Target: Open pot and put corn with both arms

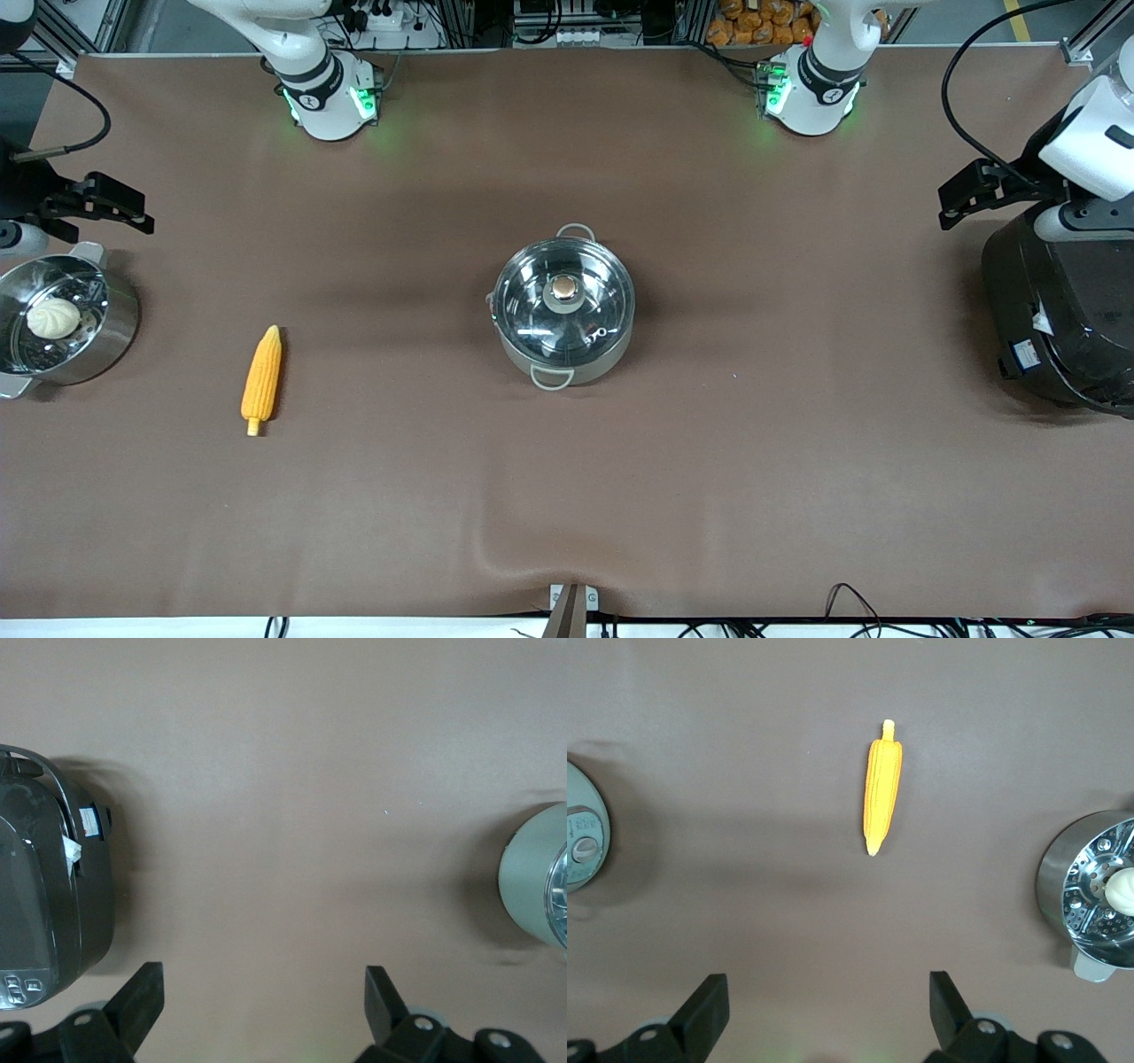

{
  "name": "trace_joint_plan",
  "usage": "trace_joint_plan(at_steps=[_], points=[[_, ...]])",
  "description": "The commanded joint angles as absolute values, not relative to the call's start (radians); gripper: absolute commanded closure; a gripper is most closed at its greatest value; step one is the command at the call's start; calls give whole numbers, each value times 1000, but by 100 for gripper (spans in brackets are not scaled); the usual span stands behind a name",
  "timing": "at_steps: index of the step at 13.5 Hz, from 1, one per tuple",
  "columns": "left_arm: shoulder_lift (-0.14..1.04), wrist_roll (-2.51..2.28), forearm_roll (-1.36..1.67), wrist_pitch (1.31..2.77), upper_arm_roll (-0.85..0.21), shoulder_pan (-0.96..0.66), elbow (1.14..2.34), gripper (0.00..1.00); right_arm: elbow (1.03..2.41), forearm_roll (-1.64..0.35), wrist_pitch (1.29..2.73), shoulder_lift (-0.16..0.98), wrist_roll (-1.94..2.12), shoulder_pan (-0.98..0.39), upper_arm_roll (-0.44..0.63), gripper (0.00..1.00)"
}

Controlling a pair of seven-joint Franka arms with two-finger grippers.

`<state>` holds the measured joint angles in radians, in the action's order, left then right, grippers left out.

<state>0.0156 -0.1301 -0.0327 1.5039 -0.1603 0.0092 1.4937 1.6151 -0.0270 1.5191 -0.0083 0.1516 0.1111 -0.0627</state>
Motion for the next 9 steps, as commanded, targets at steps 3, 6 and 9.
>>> trace_joint_plan(at_steps=[3, 6, 9], points=[[66, -284, 57, 1537, -234, -47, 1477, 0, 1612, -29, 1548, 52, 170, 101, -60, 0], [129, -510, 52, 1613, -276, -159, 1471, 0, 1614, -28, 1624, 130, 170, 43, 3, 0], [276, -843, 38, 1677, -270, -338, 1378, 0, 1614, -28, 1693, 254, 172, 81, 5, 0]])
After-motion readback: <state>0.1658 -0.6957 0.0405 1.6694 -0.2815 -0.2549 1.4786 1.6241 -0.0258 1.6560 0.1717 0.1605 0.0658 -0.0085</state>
